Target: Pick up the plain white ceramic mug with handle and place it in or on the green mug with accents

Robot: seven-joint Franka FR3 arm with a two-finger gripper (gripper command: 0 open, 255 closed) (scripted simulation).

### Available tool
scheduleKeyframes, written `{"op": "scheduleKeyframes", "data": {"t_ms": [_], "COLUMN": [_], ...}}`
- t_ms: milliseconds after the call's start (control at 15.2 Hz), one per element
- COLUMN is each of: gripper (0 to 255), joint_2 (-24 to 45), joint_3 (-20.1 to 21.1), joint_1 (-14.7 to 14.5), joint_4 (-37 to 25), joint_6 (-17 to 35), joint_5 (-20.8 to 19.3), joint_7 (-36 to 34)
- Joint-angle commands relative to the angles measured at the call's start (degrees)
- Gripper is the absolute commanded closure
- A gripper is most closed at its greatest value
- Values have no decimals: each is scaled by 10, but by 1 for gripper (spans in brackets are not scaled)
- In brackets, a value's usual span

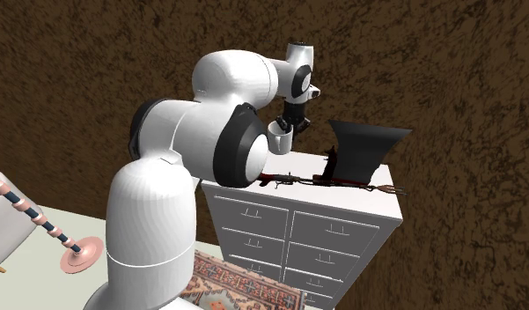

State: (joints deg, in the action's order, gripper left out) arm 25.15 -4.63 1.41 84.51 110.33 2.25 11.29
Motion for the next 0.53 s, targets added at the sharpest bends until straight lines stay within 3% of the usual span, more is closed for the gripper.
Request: {"op": "scheduleKeyframes", "data": {"t_ms": [0, 462], "gripper": [255, 255], "joint_2": [-2, -7], "joint_3": [0, 0], "joint_1": [-1, 0], "joint_4": [-13, -60], "joint_6": [-15, -67], "joint_5": [0, -1], "joint_7": [-1, -2]}}
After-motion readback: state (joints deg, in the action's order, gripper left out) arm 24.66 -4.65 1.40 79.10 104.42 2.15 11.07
